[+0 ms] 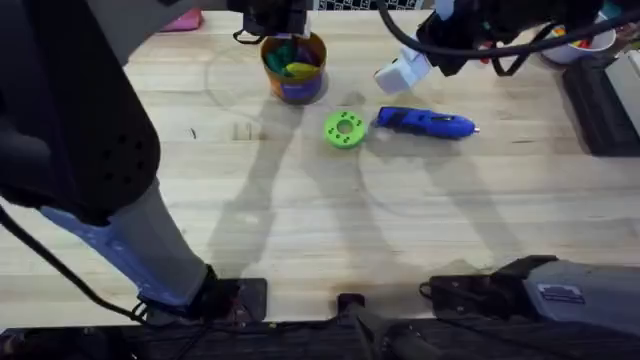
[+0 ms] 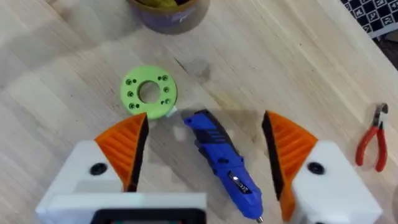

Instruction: Pick up the gripper from the table and insert it into the empty holder that is missing its gripper. Then pick up a screw, insert it into the mounting hole, and use the screwdriver to tighten it. Finally, clean up the table by picking up the vegetable and placing it into the bucket.

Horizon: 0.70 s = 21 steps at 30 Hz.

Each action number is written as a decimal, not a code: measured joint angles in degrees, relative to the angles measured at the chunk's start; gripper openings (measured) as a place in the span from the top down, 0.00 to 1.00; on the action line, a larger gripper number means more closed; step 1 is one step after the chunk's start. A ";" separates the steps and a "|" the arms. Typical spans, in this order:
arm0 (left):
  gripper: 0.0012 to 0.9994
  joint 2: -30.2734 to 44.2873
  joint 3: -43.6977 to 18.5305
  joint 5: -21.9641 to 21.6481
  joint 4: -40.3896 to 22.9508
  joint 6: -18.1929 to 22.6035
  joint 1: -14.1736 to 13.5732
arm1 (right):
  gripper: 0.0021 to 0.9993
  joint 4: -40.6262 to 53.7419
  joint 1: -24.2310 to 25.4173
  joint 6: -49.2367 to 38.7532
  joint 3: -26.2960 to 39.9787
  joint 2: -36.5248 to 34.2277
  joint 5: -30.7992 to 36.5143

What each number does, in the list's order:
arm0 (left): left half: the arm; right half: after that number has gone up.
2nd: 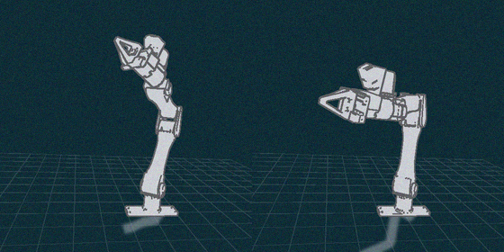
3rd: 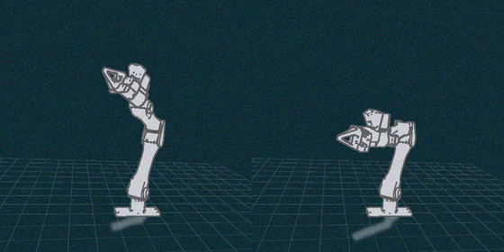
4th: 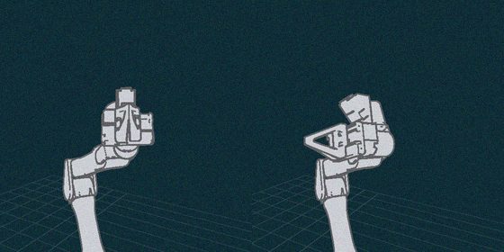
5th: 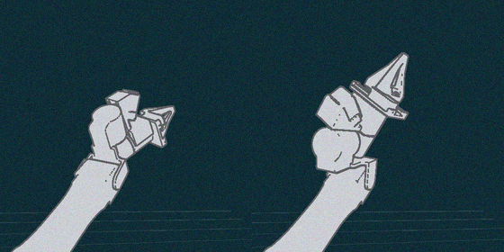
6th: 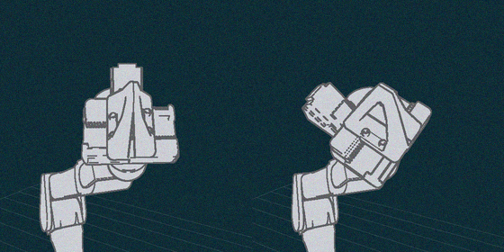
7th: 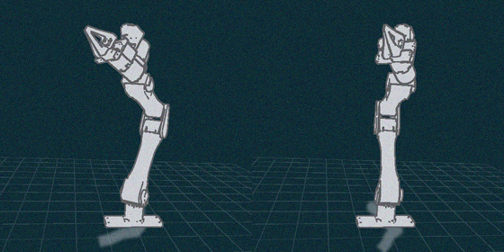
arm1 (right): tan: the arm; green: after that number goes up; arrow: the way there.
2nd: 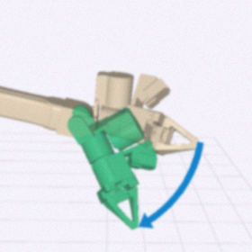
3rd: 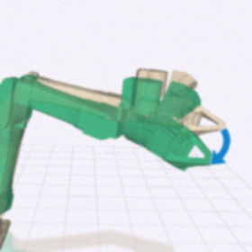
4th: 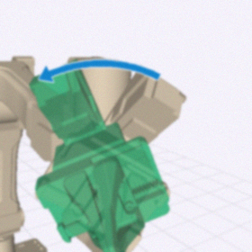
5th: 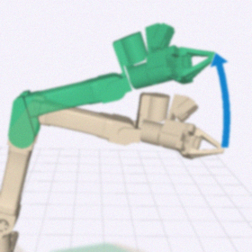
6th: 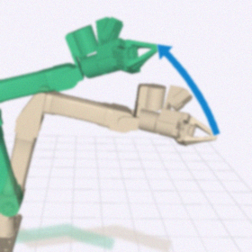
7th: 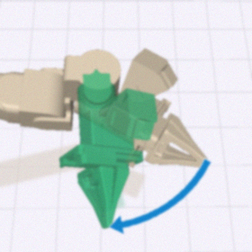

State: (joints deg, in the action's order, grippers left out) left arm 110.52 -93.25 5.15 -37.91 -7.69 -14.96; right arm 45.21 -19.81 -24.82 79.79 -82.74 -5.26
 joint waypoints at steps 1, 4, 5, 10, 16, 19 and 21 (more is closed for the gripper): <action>0.76 0.00 0.00 0.03 0.02 -0.14 0.00 | 0.01 0.00 0.00 0.00 0.00 0.00 0.00; 0.31 -0.02 0.00 0.04 -0.26 -0.14 0.00 | 0.01 0.00 0.00 0.00 0.00 0.00 0.00; 0.13 -0.02 -0.02 0.04 -0.57 -0.17 0.00 | 0.01 0.00 0.00 0.00 0.00 0.00 0.00; 0.01 -0.46 -0.02 0.11 -3.07 -0.34 0.00 | 0.01 0.00 0.00 0.00 0.00 0.00 0.00; 0.01 -8.33 0.00 0.04 -8.07 0.20 0.00 | 0.01 0.24 0.00 2.66 0.00 0.69 0.04; 0.01 -15.08 -0.02 -0.28 -12.67 0.86 0.00 | 0.01 1.10 0.00 5.69 0.00 3.01 0.97; 0.01 -19.74 -0.02 -1.16 -16.20 1.21 0.00 | 0.01 2.13 0.00 8.29 0.00 5.18 2.40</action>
State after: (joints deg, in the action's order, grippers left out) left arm 90.78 -93.27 3.99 -54.11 -6.48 -14.96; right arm 47.34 -19.81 -16.53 79.79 -77.56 -2.86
